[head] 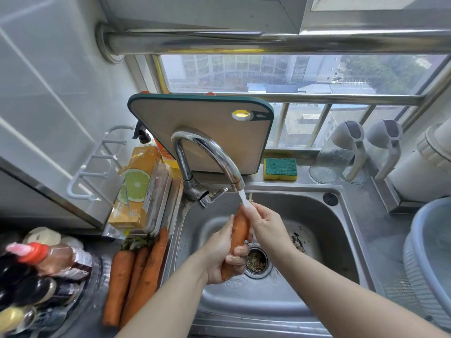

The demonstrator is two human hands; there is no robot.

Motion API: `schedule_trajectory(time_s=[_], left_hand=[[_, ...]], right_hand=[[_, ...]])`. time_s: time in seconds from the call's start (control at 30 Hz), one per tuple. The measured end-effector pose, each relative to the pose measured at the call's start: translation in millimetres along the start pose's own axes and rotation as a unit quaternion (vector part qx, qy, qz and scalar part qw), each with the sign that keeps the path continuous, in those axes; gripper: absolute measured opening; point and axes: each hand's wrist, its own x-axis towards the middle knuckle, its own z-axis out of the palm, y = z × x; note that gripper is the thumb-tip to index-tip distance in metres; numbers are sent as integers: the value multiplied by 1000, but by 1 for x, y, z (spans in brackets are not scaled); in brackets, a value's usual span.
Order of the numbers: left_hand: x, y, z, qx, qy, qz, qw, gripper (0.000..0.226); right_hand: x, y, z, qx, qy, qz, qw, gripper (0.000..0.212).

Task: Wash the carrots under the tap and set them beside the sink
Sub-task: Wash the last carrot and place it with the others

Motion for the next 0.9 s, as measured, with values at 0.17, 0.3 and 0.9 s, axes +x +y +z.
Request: schedule_trajectory(time_s=[0.17, 0.3, 0.9], left_hand=[[-4, 5, -6, -31, -45, -3, 998, 54], [-4, 4, -9, -28, -28, -6, 999, 53], [5, 21, -2, 595, 119, 223, 763, 26]], right_hand=[[6, 1, -7, 59, -95, 48, 993, 42], [4, 4, -17, 63, -171, 34, 983, 23], [15, -2, -39, -41, -27, 76, 996, 21]])
